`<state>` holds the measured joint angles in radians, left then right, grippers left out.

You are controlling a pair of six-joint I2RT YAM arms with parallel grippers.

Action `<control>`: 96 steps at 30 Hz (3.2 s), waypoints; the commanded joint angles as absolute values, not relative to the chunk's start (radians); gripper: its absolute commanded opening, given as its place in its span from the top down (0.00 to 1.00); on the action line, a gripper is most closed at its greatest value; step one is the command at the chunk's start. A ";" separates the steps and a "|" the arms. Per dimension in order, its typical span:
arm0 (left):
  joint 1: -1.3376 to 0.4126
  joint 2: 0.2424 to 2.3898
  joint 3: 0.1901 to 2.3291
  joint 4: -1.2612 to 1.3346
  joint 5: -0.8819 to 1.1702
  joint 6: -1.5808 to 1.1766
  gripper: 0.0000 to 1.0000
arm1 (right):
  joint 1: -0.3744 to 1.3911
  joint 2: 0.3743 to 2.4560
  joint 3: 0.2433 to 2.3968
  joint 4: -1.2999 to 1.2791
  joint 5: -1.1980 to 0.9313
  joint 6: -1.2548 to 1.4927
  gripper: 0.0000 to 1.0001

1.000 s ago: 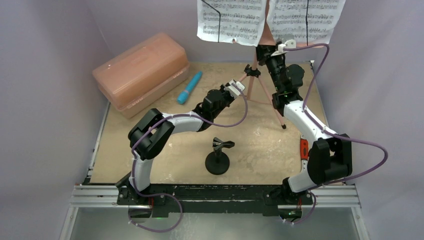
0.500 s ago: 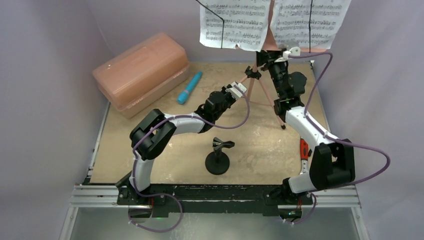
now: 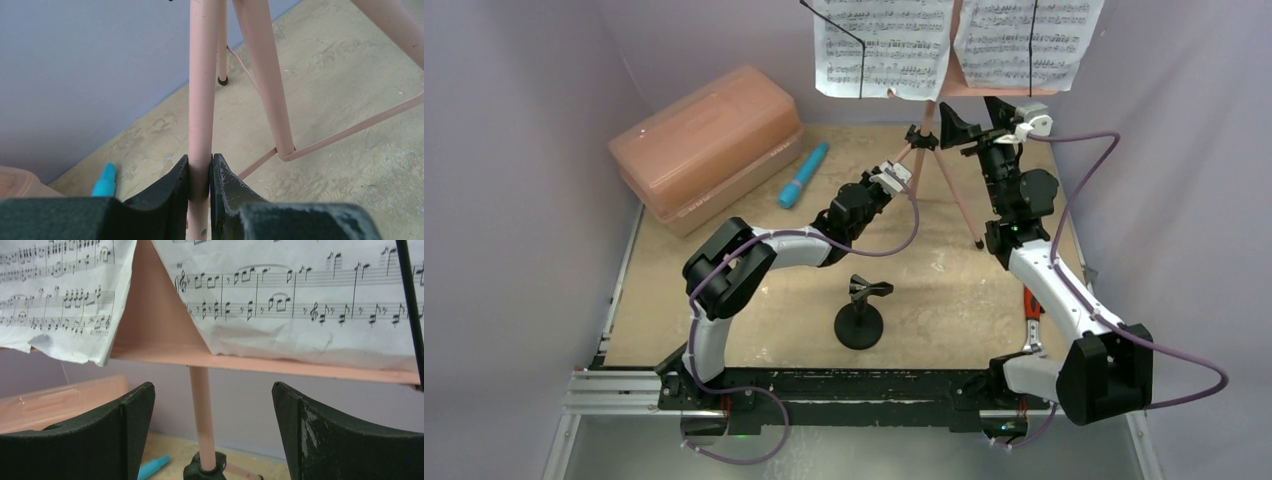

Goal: Set up the instrument practice props

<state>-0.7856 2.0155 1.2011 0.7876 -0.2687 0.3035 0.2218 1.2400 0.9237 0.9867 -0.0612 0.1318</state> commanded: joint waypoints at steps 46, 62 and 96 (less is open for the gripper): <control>-0.622 1.676 1.128 -0.157 -0.549 -0.179 0.00 | 0.219 1.037 0.732 0.559 -0.110 0.307 0.02; -0.410 1.877 1.362 -0.269 -0.284 -0.070 0.01 | 0.219 0.950 0.746 0.281 -0.133 0.357 0.02; -0.343 2.115 1.611 -0.335 -0.005 -0.053 0.89 | 0.219 0.998 0.771 0.284 -0.110 0.386 0.02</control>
<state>-0.3477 2.1693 1.5810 -0.3065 -0.0994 0.0006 0.2218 0.9890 0.7162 0.2379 -0.1150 0.3855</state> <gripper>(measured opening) 0.473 0.980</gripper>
